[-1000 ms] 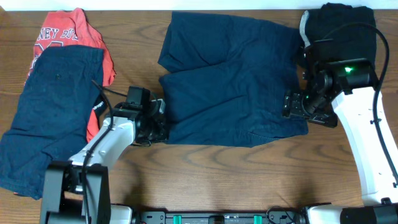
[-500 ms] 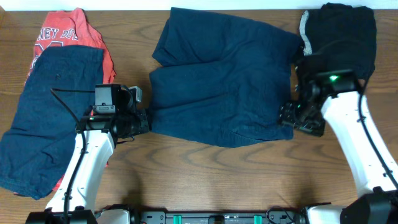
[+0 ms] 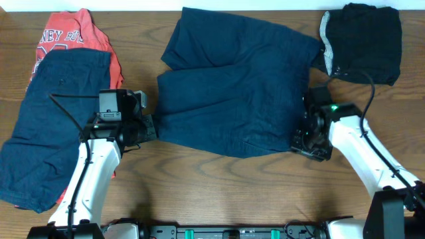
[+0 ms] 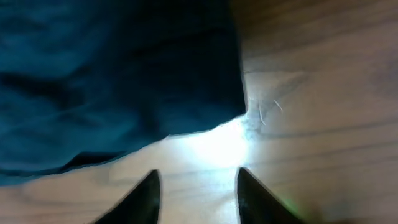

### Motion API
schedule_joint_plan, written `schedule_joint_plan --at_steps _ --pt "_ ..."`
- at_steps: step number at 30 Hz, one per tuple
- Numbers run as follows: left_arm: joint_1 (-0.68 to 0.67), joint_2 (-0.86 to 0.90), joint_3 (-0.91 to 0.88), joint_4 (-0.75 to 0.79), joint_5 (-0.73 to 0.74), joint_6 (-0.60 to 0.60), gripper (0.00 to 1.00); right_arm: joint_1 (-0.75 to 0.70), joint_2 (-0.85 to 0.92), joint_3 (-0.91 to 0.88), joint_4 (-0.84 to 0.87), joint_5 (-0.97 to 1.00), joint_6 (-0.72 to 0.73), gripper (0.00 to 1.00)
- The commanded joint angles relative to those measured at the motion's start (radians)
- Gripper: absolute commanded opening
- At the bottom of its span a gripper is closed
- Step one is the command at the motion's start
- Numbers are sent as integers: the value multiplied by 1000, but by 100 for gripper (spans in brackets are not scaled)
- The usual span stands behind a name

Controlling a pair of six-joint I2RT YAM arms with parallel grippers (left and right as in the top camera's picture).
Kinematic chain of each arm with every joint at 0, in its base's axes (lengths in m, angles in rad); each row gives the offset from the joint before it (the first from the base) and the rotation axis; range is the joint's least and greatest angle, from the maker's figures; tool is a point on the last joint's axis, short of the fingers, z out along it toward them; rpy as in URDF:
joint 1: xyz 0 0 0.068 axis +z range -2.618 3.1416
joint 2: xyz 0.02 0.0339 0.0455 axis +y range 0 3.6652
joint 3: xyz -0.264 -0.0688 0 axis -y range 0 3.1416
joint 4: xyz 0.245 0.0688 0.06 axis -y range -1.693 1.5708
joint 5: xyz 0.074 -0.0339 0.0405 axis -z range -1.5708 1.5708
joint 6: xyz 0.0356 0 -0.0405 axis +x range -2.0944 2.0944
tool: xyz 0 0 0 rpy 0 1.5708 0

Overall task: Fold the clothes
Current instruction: 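Grasp the bottom corners of the shorts with both grippers, then lift the bottom edge with both grippers and fold it upward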

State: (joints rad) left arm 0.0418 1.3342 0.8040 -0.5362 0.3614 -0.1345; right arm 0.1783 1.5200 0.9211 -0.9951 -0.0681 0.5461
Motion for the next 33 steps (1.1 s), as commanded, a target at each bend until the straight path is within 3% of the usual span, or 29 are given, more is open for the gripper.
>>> schedule_joint_plan --at_steps 1,18,27,33 --pt "22 -3 17 4 -23 -2 6 6 -3 -61 51 -16 46 32" --pt "32 -3 17 -1 -23 -2 6 6 -3 -192 409 18 58 50" --pt "32 -3 17 0 -24 -2 6 4 -3 -192 543 46 -43 45" --pt "32 -3 17 0 -23 -2 6 4 -3 -190 595 46 -84 32"
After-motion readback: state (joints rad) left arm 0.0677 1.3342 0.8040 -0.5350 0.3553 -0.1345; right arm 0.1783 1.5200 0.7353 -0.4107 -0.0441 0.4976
